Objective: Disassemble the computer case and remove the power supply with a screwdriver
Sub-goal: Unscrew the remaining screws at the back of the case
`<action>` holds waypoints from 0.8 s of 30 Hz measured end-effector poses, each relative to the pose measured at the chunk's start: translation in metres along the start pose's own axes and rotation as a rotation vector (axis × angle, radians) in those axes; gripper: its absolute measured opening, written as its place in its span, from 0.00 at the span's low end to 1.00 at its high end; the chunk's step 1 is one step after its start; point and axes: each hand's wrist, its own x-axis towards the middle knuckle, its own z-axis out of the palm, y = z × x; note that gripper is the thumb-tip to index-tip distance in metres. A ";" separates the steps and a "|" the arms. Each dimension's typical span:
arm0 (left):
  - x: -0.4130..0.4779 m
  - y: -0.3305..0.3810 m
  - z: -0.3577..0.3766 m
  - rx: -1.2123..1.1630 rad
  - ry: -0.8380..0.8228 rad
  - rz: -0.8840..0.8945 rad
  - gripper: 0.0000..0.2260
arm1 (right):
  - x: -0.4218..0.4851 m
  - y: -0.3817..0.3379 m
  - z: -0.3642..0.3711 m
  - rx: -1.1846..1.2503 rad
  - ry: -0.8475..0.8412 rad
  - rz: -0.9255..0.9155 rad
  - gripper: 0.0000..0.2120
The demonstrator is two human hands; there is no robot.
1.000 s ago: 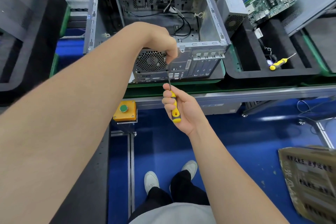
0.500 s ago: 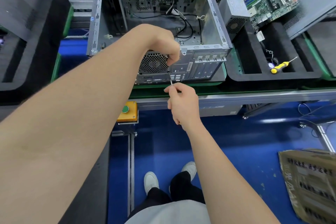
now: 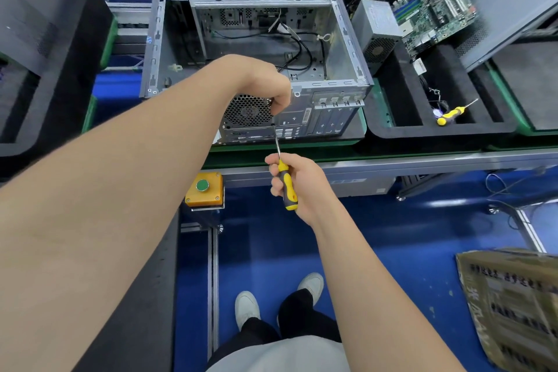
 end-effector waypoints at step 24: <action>0.004 -0.001 0.001 0.002 0.033 0.066 0.08 | -0.001 0.014 0.031 -1.415 0.657 -0.470 0.07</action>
